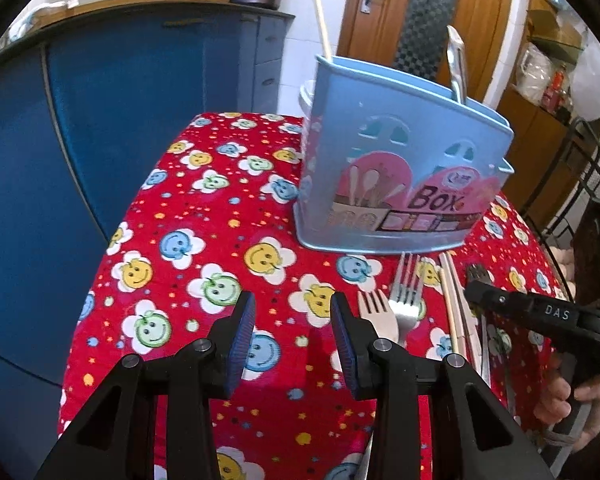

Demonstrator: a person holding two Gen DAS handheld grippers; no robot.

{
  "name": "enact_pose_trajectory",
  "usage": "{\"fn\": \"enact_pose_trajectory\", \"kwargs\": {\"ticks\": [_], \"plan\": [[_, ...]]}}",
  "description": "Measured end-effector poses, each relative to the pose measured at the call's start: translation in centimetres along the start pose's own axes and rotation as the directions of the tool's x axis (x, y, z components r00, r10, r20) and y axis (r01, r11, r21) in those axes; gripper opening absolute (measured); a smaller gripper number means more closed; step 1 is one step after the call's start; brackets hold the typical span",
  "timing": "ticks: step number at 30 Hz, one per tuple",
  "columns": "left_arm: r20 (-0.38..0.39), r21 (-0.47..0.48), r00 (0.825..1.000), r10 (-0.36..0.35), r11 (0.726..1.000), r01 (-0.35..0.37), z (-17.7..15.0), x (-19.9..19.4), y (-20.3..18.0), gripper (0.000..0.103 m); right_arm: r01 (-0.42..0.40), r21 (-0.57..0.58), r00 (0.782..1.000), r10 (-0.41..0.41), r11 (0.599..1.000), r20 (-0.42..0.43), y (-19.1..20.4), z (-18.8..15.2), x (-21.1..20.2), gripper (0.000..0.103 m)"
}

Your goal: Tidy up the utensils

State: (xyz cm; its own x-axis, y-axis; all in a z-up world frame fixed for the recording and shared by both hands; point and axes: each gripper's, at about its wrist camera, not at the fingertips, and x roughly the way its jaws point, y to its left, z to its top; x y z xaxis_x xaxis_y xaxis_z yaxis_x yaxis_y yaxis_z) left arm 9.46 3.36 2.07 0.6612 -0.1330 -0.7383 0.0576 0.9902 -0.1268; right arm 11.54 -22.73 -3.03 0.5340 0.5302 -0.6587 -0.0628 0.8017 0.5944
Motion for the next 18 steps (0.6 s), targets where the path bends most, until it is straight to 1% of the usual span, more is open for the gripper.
{"fn": "enact_pose_trajectory", "kwargs": {"ticks": [2, 6, 12, 18], "plan": [[-0.009, 0.015, 1.0, -0.007, 1.0, 0.008, -0.1, 0.1, -0.5, 0.04, -0.001, -0.005, 1.0, 0.001, 1.0, 0.009, 0.0, -0.1, -0.2, 0.006], [-0.03, 0.033, 0.999, -0.025, 0.999, 0.026, -0.3, 0.3, -1.3, 0.04, -0.03, -0.004, 0.999, 0.03, 1.0, 0.024, 0.1, -0.3, -0.7, 0.005], [-0.054, 0.054, 0.996, -0.074, 0.996, 0.077, -0.2, 1.0, -2.6, 0.04, -0.063, -0.015, 0.997, 0.064, 0.998, 0.048, 0.5, -0.4, -2.0, 0.005], [-0.07, 0.075, 0.994, -0.088, 0.993, 0.093, 0.1, 2.2, -4.7, 0.04, -0.055, -0.047, 0.995, 0.058, 0.997, 0.077, 1.0, -0.4, -2.9, 0.005]]}}
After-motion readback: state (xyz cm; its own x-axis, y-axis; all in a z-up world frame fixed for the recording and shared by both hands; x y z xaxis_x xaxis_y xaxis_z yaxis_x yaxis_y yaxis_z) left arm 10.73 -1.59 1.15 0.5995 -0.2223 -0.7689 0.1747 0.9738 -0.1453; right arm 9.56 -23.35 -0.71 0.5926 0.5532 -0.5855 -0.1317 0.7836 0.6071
